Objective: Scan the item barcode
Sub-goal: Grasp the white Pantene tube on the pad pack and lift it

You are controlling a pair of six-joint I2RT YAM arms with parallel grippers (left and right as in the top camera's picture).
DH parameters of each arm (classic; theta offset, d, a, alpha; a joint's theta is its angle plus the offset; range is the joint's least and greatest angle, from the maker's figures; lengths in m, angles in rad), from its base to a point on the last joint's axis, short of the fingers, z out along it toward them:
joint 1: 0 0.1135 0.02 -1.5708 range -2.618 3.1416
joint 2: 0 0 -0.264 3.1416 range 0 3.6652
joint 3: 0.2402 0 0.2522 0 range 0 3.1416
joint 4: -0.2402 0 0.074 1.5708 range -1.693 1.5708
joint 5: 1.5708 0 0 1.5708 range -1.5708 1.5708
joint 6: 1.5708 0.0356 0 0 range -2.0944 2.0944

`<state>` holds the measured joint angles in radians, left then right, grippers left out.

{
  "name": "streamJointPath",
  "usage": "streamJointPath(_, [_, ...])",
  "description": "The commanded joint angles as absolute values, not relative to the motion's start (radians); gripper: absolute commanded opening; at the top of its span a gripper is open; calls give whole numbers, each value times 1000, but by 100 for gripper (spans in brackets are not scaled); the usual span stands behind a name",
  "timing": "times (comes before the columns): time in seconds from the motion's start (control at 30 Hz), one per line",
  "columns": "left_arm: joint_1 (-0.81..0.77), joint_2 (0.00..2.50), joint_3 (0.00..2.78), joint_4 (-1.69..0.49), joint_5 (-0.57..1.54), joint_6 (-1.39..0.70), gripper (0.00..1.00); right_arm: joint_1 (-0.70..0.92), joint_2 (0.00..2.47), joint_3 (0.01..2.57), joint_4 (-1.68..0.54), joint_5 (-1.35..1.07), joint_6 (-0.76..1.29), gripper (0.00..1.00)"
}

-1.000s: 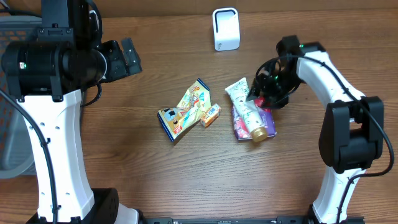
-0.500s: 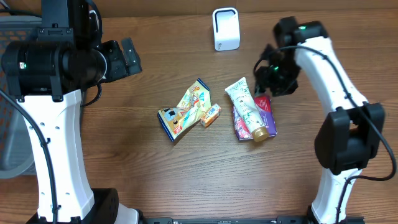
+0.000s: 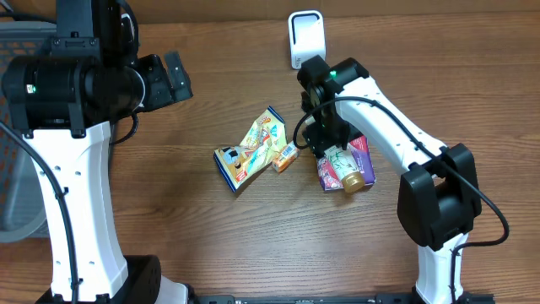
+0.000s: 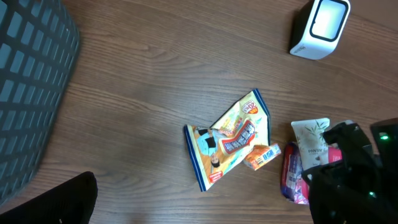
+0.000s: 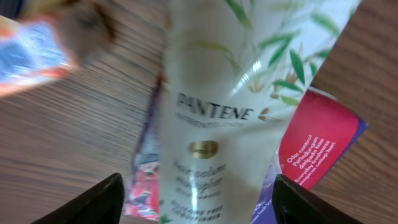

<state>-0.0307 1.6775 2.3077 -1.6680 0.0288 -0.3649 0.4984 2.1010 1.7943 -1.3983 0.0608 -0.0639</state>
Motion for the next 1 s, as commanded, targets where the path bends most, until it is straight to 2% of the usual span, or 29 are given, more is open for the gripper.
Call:
streamJointPath(0.0, [-27, 1662, 2305, -1665, 26, -374, 100, 489, 2084, 1752, -1381, 89, -52, 76])
streamJointPath(0.07, [-27, 1662, 2305, -1665, 26, -374, 100, 489, 2084, 1741, -1377, 91, -52, 76])
streamJointPath(0.17, [-27, 1662, 2305, -1665, 26, -374, 100, 489, 2084, 1738, -1374, 117, -52, 67])
streamJointPath(0.47, [-27, 1664, 2305, -1665, 26, -374, 100, 488, 2084, 1738, -1370, 131, -2, 19])
streamJointPath(0.57, [-27, 1664, 2305, -1665, 26, -374, 100, 489, 2084, 1739, -1364, 131, 7, 14])
streamJointPath(0.63, [-27, 1664, 2305, -1665, 26, -374, 100, 488, 2084, 1743, -1360, 131, 25, 4])
streamJointPath(0.97, [-27, 1664, 2305, -1665, 26, -374, 100, 463, 2083, 1894, -1332, 132, 84, 4])
